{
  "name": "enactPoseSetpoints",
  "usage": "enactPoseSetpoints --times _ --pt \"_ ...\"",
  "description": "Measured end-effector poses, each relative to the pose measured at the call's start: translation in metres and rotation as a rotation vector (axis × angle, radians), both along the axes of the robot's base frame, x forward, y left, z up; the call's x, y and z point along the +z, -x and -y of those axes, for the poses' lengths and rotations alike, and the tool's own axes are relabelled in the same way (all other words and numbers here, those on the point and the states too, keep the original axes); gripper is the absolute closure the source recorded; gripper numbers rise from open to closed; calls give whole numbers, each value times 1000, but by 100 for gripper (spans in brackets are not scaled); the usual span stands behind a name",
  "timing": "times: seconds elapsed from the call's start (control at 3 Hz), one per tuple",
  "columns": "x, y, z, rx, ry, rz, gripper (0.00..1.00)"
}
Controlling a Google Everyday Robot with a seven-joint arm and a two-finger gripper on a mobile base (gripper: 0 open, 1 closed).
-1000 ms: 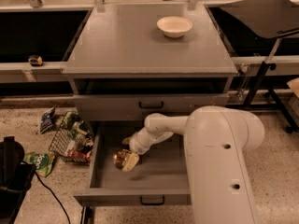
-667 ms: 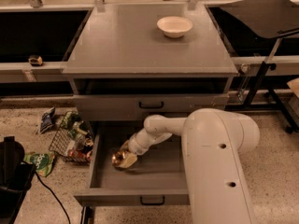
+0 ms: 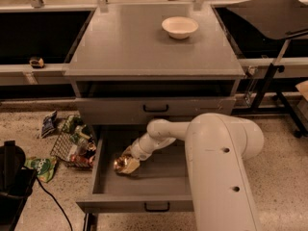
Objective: Pick orange can from middle drawer and place on counter
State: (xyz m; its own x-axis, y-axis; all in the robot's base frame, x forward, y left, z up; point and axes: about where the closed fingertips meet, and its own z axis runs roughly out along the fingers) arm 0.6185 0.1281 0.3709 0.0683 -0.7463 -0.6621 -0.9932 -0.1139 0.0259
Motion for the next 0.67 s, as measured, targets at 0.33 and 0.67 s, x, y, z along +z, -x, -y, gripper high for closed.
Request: enactPoseSetpoints --times 0.33,0.67 --pt "40 4 7 -4 -70 112 100" --pt "92 19 30 -25 -178 251 100"
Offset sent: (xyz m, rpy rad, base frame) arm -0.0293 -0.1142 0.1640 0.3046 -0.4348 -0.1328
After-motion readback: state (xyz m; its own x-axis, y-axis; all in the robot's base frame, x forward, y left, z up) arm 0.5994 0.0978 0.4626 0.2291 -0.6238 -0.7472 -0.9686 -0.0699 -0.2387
